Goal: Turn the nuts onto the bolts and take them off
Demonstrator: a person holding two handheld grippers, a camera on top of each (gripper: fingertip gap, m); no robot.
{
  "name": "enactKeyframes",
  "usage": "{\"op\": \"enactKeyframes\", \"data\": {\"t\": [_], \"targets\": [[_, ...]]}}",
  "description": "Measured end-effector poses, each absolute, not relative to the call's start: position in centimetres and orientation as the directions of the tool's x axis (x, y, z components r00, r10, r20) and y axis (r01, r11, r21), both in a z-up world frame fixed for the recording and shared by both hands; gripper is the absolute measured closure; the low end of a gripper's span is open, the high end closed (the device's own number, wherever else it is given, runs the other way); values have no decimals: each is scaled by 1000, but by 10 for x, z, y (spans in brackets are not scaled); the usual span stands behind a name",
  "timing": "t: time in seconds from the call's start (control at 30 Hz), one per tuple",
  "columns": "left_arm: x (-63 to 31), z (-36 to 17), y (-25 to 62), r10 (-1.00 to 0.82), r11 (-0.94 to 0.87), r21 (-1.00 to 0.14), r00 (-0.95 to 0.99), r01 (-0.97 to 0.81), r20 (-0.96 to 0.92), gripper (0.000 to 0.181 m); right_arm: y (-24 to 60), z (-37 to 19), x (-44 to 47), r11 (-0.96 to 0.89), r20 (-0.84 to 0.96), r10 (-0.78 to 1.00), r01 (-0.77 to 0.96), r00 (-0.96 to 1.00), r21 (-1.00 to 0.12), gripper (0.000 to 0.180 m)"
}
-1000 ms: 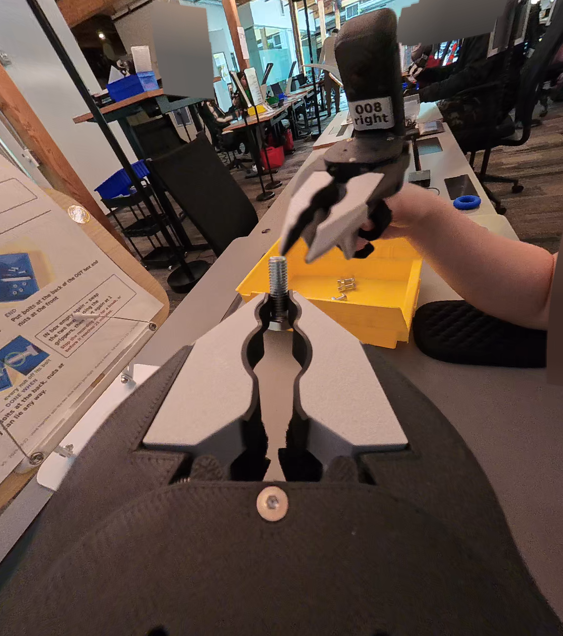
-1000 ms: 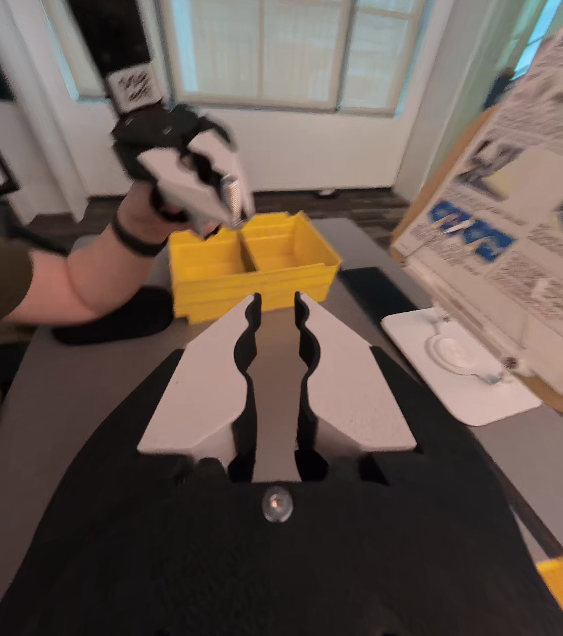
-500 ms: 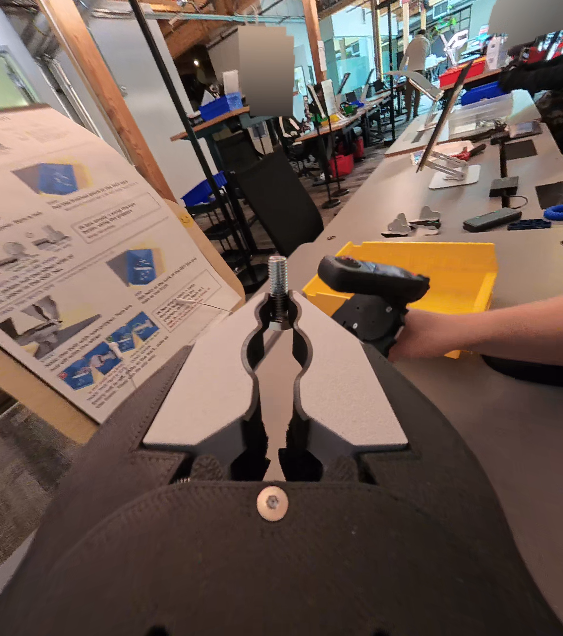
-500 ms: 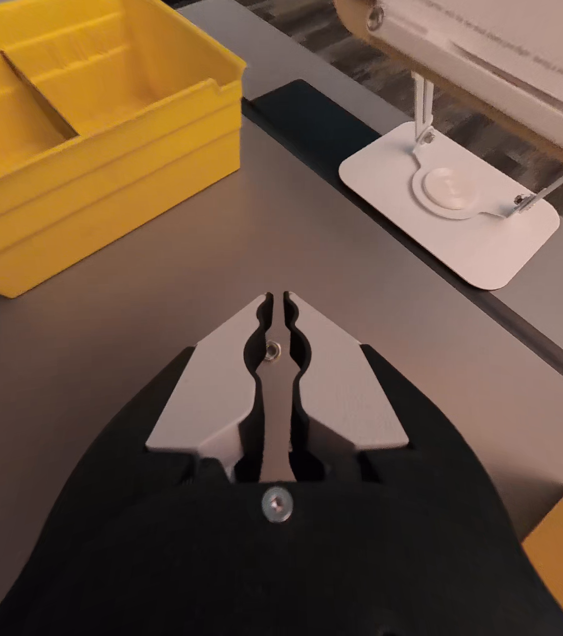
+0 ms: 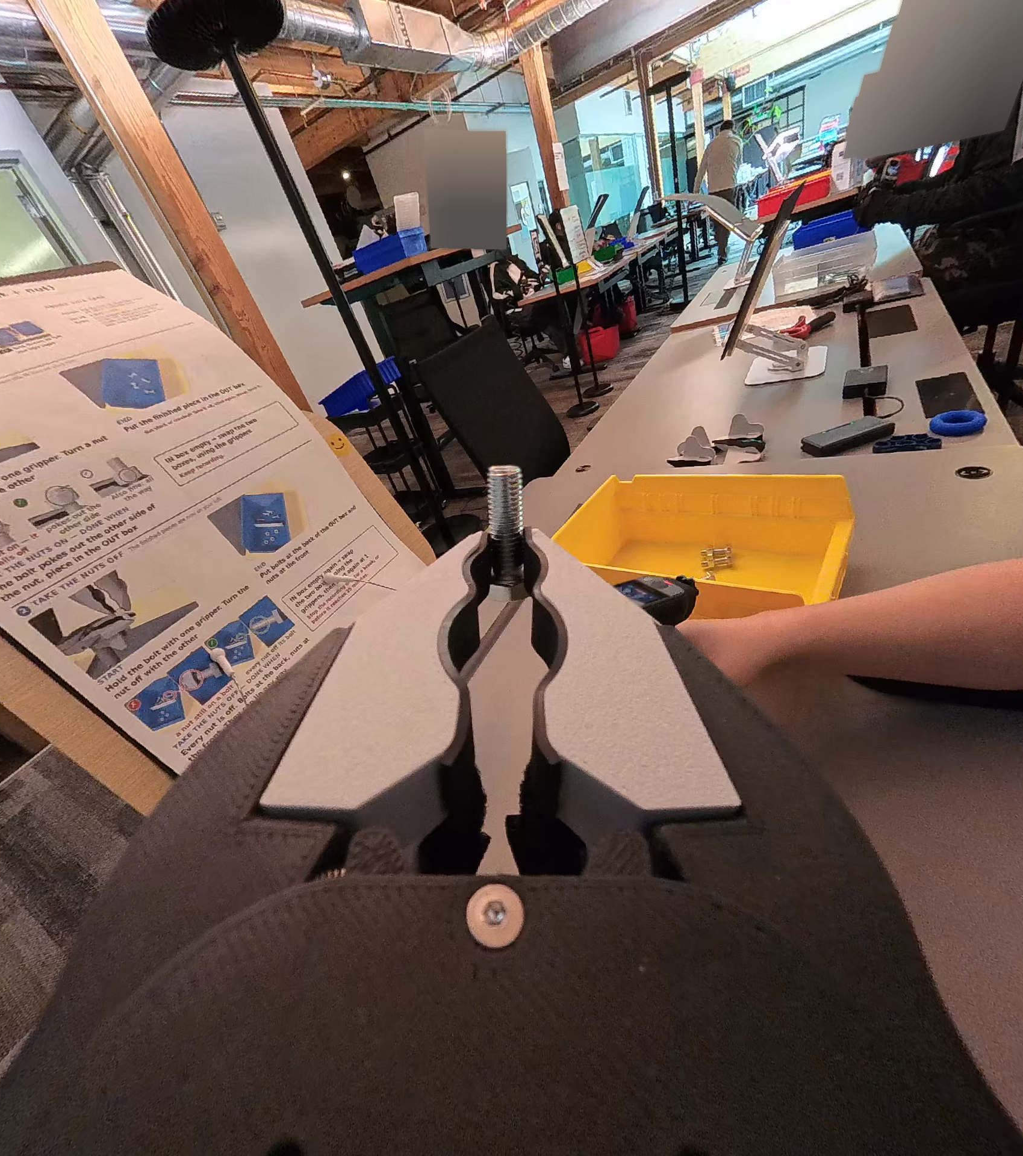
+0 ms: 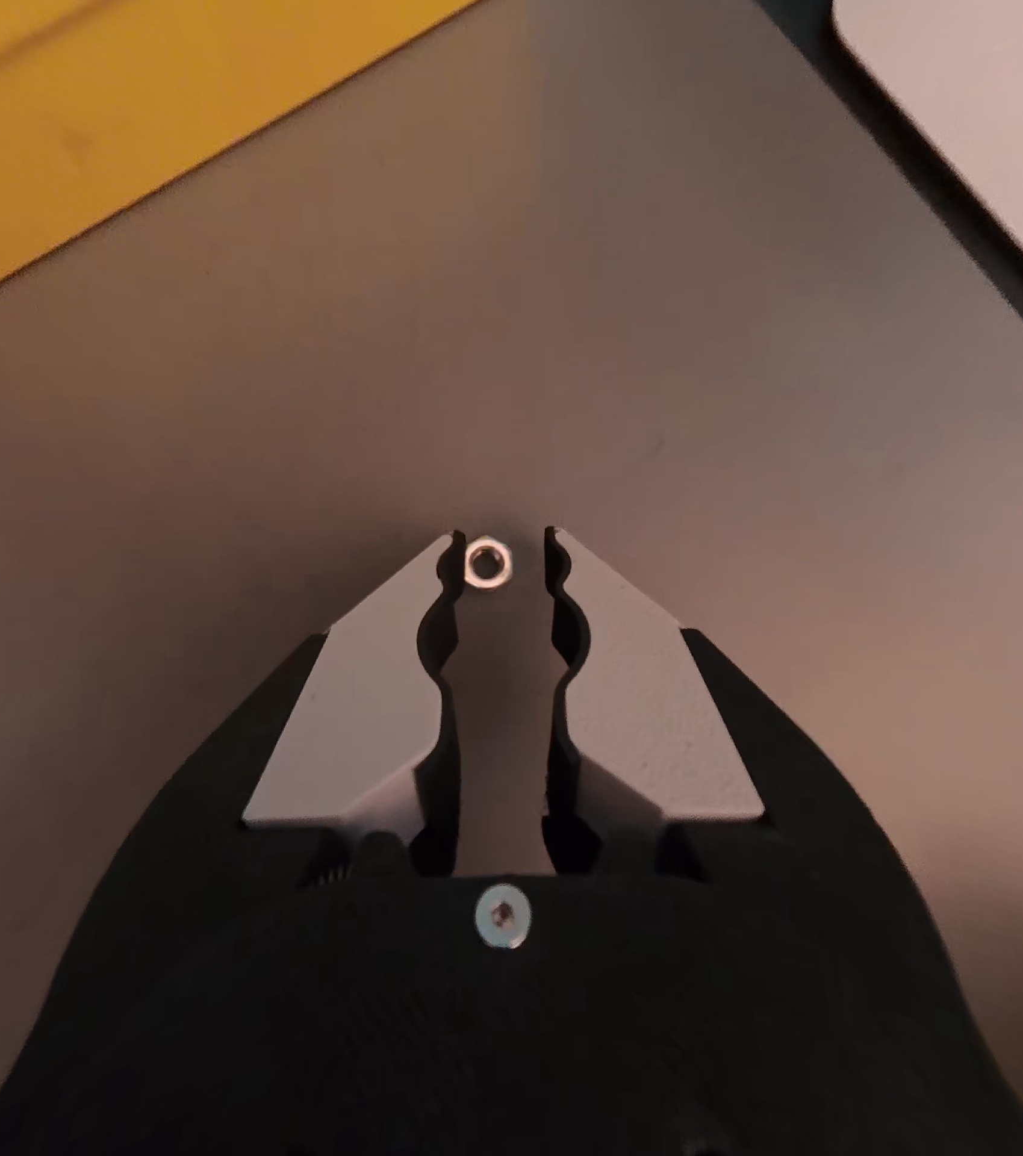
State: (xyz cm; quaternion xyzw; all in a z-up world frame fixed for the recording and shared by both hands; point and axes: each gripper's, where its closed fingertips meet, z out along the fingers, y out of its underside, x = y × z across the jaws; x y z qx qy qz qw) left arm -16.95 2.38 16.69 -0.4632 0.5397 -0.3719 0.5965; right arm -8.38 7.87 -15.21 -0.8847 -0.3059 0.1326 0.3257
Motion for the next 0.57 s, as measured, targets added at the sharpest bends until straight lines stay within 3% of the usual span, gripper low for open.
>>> {"op": "enactKeyframes", "data": {"t": [0.17,0.33,0.4,0.47,0.57], "targets": [[-168,165,23,-946,291,-955,130,-62,-296,174,72,-156,-84,-637,-76,627,455,775,-622,163],[-164,160,26,-944,294,-952,128,-89,-303,173,71,-120,-82,-583,-15,656,495,754,-644,162],[-165,161,26,-945,291,-953,129,-87,-301,174,65,-122,-80,-629,-39,667,534,744,-565,162],[-166,161,28,-944,289,-953,136,-91,-299,174,53,-136,-79,-666,-83,705,618,704,-418,161],[-168,160,29,-941,294,-950,141,-103,-307,173,54,-147,-74,-530,47,823,796,565,-291,159]]}}
